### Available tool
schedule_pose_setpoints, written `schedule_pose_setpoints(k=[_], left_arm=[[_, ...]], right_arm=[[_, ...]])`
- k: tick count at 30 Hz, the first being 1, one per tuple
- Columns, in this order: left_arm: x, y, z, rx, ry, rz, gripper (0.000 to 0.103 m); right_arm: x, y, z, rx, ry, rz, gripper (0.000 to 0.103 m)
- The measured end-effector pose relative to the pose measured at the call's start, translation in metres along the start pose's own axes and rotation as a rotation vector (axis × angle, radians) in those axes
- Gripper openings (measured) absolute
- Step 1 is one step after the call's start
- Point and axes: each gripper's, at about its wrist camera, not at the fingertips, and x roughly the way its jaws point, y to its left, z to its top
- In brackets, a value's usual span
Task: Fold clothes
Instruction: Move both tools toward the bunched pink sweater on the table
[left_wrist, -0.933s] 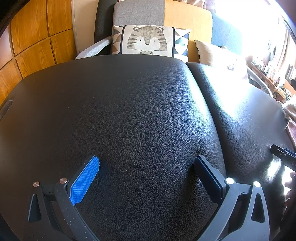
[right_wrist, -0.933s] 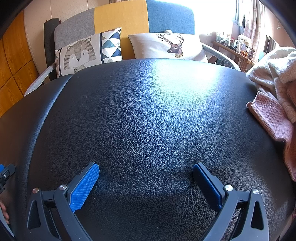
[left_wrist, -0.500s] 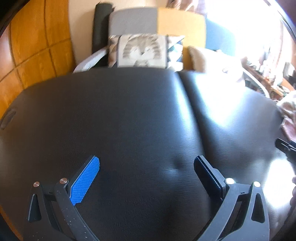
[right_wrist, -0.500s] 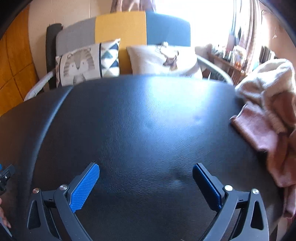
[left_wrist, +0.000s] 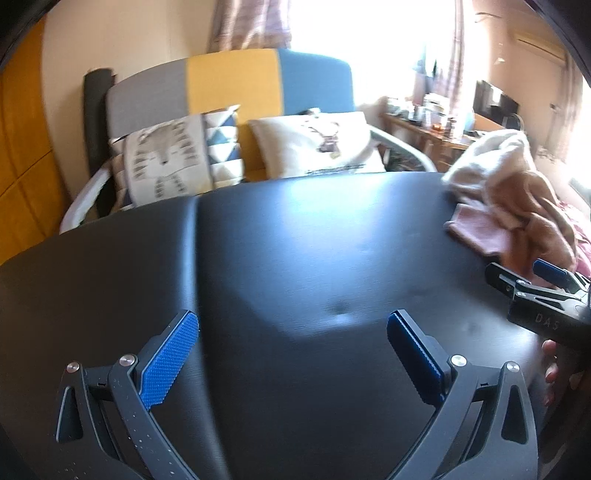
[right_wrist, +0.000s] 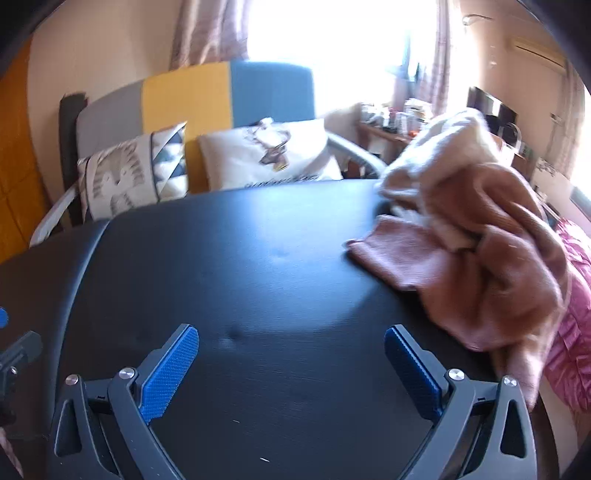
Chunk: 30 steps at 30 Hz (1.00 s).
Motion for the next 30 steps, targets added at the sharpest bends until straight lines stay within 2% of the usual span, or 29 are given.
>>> schedule_pose_setpoints(k=[4, 10, 13, 19, 22, 30], left_arm=[[-0.006, -0.048, 0.007, 0.057, -0.018, -0.035, 0.103], [-0.03, -0.082, 0.025, 0.109, -0.059, -0.081, 0.103], [-0.042, -0.098, 0.032, 0.132, -0.06, -0.068, 0.103], [-0.064, -0.113, 0.033, 0.156, -0.087, -0.018, 0.103], [-0.072, -0.117, 0.03, 0.165, -0.096, -0.032, 0.103], [-0.079, -0.13, 0.01, 0.248, -0.05, -0.025, 0.103]], right_arm=[[-0.028, -0.03, 0.001, 0.052, -0.051, -0.067, 0.103], [-0.065, -0.07, 0.006, 0.128, -0.12, -0.12, 0.103], [-0.076, -0.079, 0.007, 0.145, -0.151, -0.118, 0.103], [-0.079, -0.09, 0.01, 0.134, -0.172, -0.104, 0.103], [-0.08, -0.095, 0.006, 0.125, -0.17, -0.108, 0.103], [-0.097, -0.103, -0.007, 0.191, -0.172, -0.124, 0.103]])
